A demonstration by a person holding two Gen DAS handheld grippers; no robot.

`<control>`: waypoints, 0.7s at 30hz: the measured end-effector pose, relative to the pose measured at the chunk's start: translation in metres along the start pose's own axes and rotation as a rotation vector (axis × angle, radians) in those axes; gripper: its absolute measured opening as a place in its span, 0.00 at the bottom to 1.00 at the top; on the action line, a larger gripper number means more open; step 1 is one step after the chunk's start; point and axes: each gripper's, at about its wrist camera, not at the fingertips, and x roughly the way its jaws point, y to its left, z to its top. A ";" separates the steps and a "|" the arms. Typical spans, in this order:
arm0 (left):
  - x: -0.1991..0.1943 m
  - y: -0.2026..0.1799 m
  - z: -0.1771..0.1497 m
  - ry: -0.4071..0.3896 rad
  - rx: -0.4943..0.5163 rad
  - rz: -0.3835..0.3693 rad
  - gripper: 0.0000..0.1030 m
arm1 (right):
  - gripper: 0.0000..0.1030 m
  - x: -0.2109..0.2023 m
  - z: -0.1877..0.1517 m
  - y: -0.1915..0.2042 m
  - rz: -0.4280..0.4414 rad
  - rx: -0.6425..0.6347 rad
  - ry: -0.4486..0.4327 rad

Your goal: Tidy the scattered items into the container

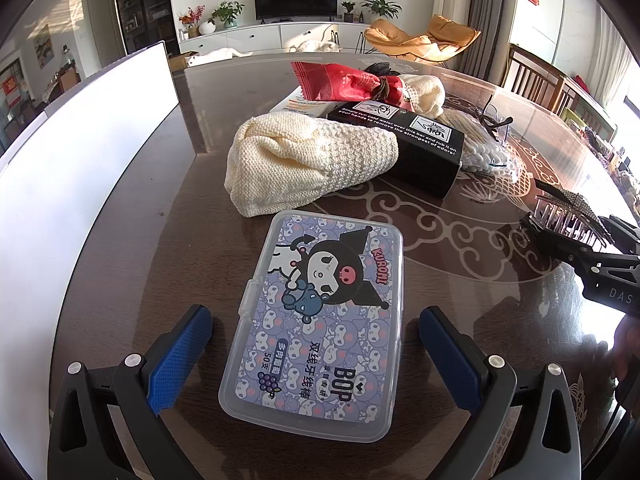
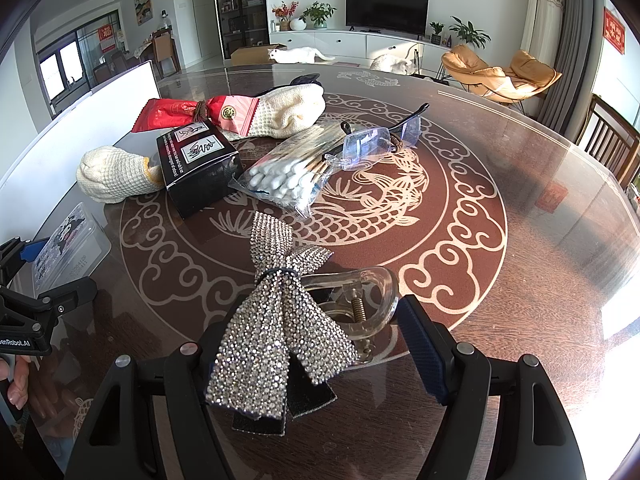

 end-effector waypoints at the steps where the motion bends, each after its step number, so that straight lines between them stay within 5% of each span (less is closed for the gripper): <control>1: 0.000 0.000 0.000 0.000 0.000 0.000 1.00 | 0.72 0.000 0.000 0.000 0.000 0.000 0.000; 21: -0.001 0.002 0.003 0.028 0.032 -0.013 1.00 | 0.73 0.004 0.003 0.004 0.015 -0.022 0.008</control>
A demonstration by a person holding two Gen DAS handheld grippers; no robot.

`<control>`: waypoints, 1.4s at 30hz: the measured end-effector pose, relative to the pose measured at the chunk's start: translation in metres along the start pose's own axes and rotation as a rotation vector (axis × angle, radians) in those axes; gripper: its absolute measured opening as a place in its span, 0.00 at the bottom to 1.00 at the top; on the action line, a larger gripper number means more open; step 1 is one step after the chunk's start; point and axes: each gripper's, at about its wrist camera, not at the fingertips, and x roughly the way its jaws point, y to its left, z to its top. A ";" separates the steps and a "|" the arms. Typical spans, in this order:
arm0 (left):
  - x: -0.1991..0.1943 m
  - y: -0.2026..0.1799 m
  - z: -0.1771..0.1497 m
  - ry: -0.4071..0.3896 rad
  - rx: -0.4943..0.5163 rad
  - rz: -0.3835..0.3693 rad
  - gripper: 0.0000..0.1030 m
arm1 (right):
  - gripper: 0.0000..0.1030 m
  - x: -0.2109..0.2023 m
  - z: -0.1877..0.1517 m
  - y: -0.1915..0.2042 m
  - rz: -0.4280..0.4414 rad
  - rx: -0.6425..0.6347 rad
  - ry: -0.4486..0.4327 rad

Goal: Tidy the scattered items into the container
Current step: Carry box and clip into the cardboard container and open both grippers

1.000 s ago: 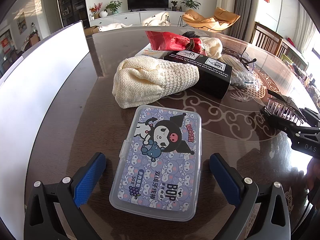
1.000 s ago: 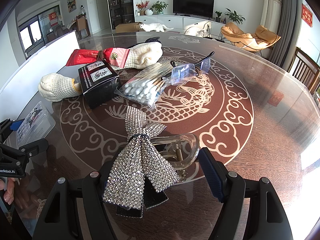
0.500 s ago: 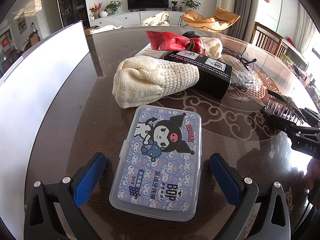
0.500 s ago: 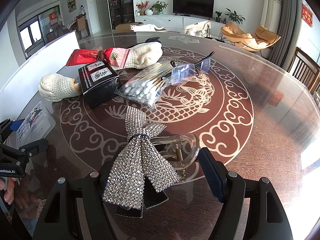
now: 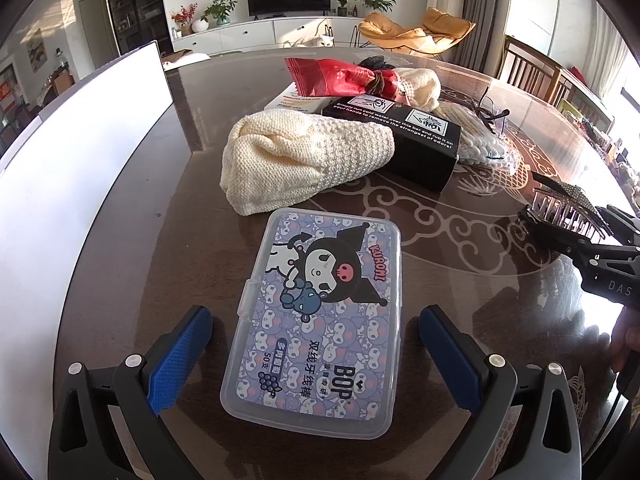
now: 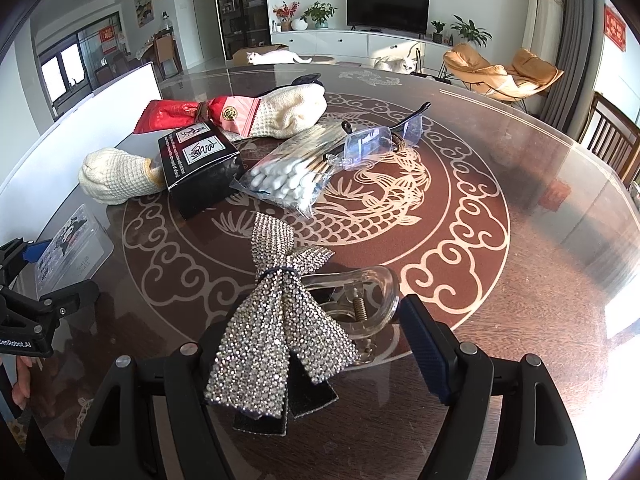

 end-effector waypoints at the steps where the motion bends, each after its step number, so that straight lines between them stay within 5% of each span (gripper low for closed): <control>1: 0.001 0.001 0.000 0.002 0.005 -0.007 1.00 | 0.69 0.000 0.002 -0.001 0.005 -0.011 0.010; 2: 0.000 0.001 0.000 -0.003 0.006 -0.002 0.98 | 0.67 -0.002 0.002 -0.003 0.015 -0.006 0.010; 3: -0.005 0.003 0.000 -0.025 0.000 0.002 0.73 | 0.48 -0.005 0.001 -0.006 0.030 0.012 0.004; 4: -0.008 0.004 0.001 -0.034 -0.003 0.005 0.59 | 0.48 -0.009 0.000 -0.008 0.034 0.026 0.004; 14: -0.049 0.009 -0.015 -0.098 -0.086 -0.066 0.59 | 0.48 -0.055 -0.014 0.014 0.101 0.006 -0.020; 20: -0.103 0.034 -0.013 -0.148 -0.120 -0.083 0.59 | 0.48 -0.066 0.003 0.064 0.180 -0.097 -0.002; 26: -0.177 0.127 -0.004 -0.210 -0.170 -0.001 0.59 | 0.48 -0.090 0.068 0.169 0.344 -0.254 -0.049; 31: -0.182 0.240 0.015 -0.170 -0.285 0.123 0.59 | 0.48 -0.097 0.144 0.291 0.485 -0.389 -0.109; 35: -0.157 0.311 0.027 -0.105 -0.384 0.165 0.59 | 0.48 -0.065 0.204 0.376 0.455 -0.479 -0.130; 42: -0.099 0.374 0.036 0.013 -0.475 0.179 0.59 | 0.48 0.032 0.255 0.454 0.408 -0.428 0.035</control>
